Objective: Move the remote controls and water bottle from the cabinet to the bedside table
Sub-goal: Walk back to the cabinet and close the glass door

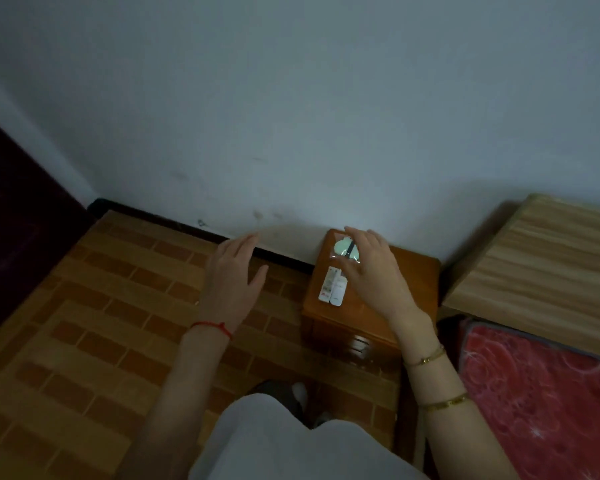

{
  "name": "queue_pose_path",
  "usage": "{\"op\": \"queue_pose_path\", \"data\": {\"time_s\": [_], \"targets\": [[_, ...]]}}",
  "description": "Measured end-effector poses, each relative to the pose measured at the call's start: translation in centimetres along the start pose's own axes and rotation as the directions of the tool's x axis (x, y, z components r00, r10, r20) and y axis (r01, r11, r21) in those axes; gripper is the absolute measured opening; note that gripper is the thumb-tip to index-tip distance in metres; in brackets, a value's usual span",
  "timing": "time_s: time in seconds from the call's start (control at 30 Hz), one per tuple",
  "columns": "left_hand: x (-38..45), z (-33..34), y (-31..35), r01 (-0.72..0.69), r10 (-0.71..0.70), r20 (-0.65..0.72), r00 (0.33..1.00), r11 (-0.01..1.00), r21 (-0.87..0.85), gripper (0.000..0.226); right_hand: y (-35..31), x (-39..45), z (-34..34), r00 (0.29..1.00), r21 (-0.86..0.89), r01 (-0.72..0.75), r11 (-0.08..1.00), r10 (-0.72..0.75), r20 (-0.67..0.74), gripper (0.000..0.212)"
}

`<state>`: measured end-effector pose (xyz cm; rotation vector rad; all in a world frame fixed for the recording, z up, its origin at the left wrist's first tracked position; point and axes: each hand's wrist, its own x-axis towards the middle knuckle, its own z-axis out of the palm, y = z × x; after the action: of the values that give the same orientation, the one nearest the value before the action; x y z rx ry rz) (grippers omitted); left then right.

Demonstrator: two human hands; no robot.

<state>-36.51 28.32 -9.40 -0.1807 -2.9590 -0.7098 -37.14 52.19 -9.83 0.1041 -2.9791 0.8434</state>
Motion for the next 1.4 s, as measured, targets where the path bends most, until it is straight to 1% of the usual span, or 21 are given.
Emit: {"op": "queue_pose_path", "data": {"time_s": [0.1,0.2,0.33,0.43,0.6,0.73,0.83,0.97,1.13,1.3,1.4], "targets": [[-2.3,-1.7,-2.8,0.129,-0.129,-0.033,0.991,0.992,-0.011,0.057,-3.2,1.1,1.6,0.991,0.011,0.112,0.994,-0.113,0.072,0.054],[-4.6,-3.4,-5.5,0.250,-0.249,-0.077,0.966,0.968,0.010,0.059,-6.9,2.3,3.5,0.968,0.024,0.199,0.980,-0.200,0.149,0.054],[-7.4,-5.7,-9.4,0.356,-0.351,-0.169,0.921,0.935,-0.002,0.056,-12.0,3.7,6.6,0.910,0.063,0.319,0.946,-0.324,0.260,0.054],[-9.3,-7.4,-13.0,0.435,-0.423,-0.251,0.871,0.900,-0.006,0.055,-16.6,5.1,9.7,0.853,0.087,0.395,0.914,-0.401,0.333,0.054],[-11.8,-11.2,-19.6,0.587,-0.554,-0.353,0.754,0.810,-0.018,0.055,-25.6,7.1,15.2,0.733,0.164,0.519,0.839,-0.535,0.420,0.050],[-13.8,-14.6,-25.2,0.691,-0.638,-0.413,0.650,0.723,-0.029,0.056,-33.4,8.7,20.4,0.638,0.208,0.581,0.786,-0.600,0.482,0.047],[-15.3,-17.0,-28.7,0.756,-0.684,-0.451,0.574,0.654,-0.028,0.057,-39.2,9.4,23.9,0.557,0.232,0.644,0.729,-0.655,0.511,0.050],[-17.4,-19.9,-32.3,0.827,-0.723,-0.511,0.465,0.561,-0.042,0.056,-46.0,9.3,26.8,0.454,0.340,0.668,0.662,-0.725,0.517,0.056],[-19.8,-21.7,-35.7,0.898,-0.776,-0.553,0.303,0.427,-0.107,0.056,-52.8,8.6,30.7,0.260,0.429,0.734,0.526,-0.801,0.539,0.057],[-21.4,-22.9,-38.7,0.947,-0.814,-0.559,0.159,0.286,-0.146,0.057,-58.1,8.2,34.9,0.099,0.514,0.755,0.408,-0.845,0.526,0.057],[-21.9,-23.8,-41.3,0.958,-0.817,-0.571,0.083,0.224,-0.181,0.057,-61.7,8.2,37.9,0.014,0.551,0.766,0.333,-0.864,0.502,0.056]]}}
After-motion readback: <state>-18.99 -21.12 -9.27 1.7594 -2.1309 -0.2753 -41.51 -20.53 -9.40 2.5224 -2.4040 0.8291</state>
